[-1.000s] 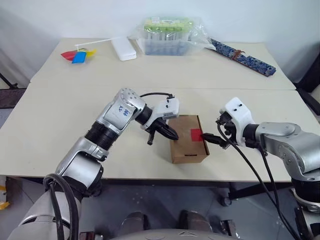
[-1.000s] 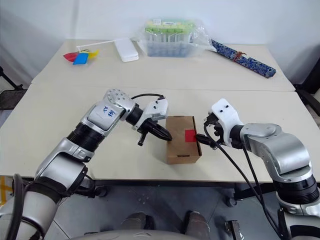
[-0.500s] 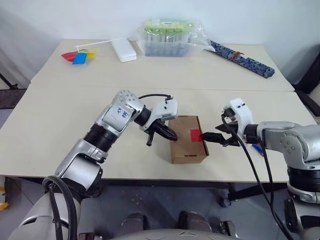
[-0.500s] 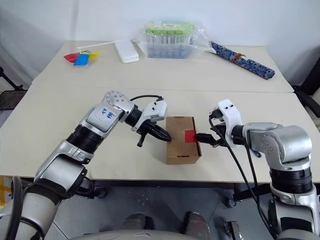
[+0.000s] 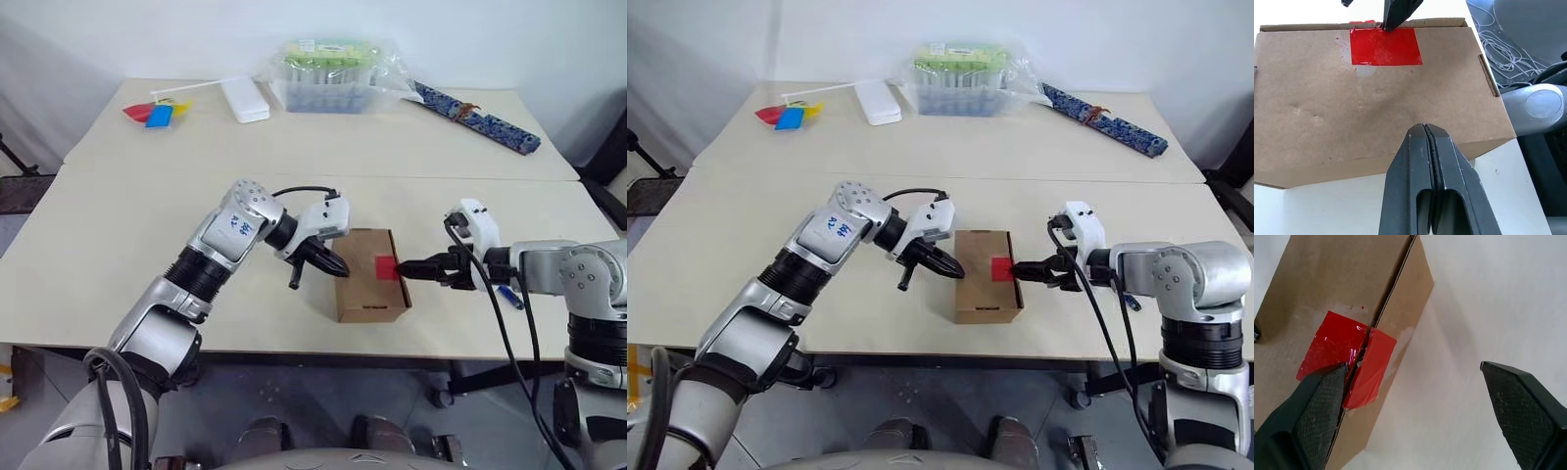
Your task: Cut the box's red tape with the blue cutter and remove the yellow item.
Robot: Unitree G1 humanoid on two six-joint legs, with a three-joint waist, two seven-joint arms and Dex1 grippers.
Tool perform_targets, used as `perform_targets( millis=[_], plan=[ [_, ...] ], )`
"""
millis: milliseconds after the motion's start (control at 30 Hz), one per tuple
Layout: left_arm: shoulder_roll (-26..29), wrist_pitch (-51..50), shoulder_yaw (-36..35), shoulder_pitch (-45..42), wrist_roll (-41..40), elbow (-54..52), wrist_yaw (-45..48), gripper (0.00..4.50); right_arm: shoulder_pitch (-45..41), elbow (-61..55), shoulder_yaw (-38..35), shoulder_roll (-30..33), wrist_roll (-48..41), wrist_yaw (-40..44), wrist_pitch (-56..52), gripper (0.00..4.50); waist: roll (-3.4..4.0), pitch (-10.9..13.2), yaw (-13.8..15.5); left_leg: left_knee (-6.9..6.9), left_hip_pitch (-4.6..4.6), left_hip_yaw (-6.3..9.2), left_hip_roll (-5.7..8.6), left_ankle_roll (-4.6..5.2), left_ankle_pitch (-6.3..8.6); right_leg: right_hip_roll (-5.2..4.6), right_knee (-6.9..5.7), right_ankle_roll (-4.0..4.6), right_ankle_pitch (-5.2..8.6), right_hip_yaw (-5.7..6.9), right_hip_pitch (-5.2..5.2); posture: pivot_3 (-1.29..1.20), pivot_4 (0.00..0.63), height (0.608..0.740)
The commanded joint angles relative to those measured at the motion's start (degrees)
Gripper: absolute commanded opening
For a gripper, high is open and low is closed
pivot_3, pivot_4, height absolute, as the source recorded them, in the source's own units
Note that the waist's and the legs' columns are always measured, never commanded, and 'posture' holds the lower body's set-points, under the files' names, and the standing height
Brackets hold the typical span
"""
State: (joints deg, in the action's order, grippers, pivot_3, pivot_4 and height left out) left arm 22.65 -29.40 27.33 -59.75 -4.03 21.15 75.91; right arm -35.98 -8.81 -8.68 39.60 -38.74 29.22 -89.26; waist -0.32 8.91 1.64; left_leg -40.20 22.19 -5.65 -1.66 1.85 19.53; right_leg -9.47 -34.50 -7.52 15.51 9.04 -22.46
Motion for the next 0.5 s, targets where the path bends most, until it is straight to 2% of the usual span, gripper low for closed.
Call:
perform_targets(
  millis=[33,200,500],
  plan=[
    [0.6,-0.42,2.38,1.87,2.92,1.81,0.0,0.01,3.78,2.97,3.97,3.34,3.84,-3.49,-3.24,4.5,0.0,-0.06,0.05,0.0,0.0,0.03,0.0,0.01,0.0,0.0,0.02,0.0,0.0,0.0,0.02,0.0,0.15,0.74],
    [0.37,-0.21,2.36,1.65,2.94,2.65,-0.23,0.01,3.39,3.6,6.6,5.19,4.76,-2.78,-2.02,4.5,-0.05,-0.22,0.1,0.0,0.01,0.15,0.02,0.04,0.02,-0.01,0.1,0.0,0.0,0.0,0.09,0.0,0.15,0.74],
    [-0.98,0.87,1.71,0.54,3.26,5.19,-1.87,0.01,-1.46,3.63,6.3,4.95,2.51,-0.29,-0.94,4.5,-0.09,-0.28,0.09,0.0,0.0,0.17,0.03,0.08,0.02,-0.02,0.54,0.0,0.0,0.03,0.32,0.0,0.15,0.74]
  ],
)
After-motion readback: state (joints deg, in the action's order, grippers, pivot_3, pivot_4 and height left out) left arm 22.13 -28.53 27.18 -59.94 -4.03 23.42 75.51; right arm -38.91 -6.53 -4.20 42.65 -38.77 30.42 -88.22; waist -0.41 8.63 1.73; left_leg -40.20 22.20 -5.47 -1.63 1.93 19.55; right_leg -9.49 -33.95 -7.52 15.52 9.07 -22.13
